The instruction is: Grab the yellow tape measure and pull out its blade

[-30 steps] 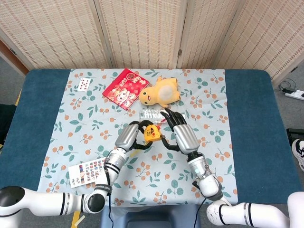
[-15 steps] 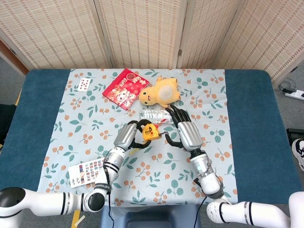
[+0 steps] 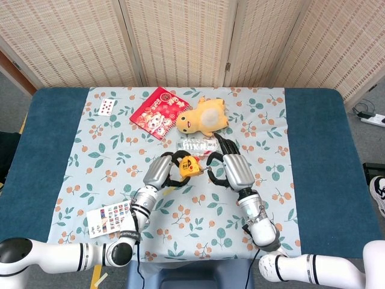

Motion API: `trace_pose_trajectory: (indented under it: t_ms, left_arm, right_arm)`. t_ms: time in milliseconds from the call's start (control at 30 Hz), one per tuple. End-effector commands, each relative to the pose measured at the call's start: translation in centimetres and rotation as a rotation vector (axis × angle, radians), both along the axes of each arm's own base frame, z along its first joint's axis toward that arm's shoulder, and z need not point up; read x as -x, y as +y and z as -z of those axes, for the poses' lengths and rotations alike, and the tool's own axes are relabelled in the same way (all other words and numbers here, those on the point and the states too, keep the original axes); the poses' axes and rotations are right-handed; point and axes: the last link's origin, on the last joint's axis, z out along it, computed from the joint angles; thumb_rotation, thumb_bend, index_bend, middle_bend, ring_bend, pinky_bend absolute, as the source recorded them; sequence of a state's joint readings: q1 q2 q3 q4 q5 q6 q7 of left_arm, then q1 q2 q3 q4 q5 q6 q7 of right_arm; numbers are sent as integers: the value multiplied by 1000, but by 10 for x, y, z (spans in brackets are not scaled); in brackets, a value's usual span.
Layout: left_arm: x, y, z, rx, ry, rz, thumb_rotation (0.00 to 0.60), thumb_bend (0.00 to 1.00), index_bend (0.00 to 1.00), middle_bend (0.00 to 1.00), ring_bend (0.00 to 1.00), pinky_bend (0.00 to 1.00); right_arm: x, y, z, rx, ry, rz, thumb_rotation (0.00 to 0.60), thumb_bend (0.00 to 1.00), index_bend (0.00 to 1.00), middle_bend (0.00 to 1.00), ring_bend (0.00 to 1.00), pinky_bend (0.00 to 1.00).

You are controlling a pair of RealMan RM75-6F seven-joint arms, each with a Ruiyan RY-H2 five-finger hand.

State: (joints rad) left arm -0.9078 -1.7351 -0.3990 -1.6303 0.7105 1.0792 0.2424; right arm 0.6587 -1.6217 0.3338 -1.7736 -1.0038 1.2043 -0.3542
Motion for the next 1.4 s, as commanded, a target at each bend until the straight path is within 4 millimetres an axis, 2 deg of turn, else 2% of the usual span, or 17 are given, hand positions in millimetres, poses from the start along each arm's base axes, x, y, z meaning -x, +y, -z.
trace_pose_trajectory:
  t_ms: [33, 200, 467, 667, 1100, 1400]
  left_arm:
    - [1, 0, 0, -1, 1, -1, 600, 385, 534, 467, 430, 162]
    - [5, 1, 2, 1, 5, -11, 600, 385, 534, 467, 430, 162]
    - [18, 7, 4, -10, 28, -32, 600, 386, 534, 467, 431, 166]
    - [36, 13, 6, -24, 57, -56, 600, 387, 534, 467, 431, 166]
    - [79, 28, 6, -43, 108, -123, 600, 388, 534, 467, 431, 153]
    - [99, 34, 2, -51, 128, -154, 600, 388, 535, 467, 430, 149]
  right_arm:
    - [0, 0, 0, -4, 0, 8, 600, 482, 568, 14, 0, 0]
    - [1, 0, -2, -6, 4, 16, 600, 534, 606, 41, 0, 0]
    - [11, 2, -14, 14, -12, 23, 600, 540, 629, 62, 0, 0]
    - [24, 3, -35, 44, -19, 34, 600, 540, 629, 64, 0, 0]
    - [63, 11, -93, 104, -75, 100, 600, 539, 629, 65, 0, 0]
    - [80, 16, -126, 132, -116, 126, 600, 539, 629, 65, 0, 0]
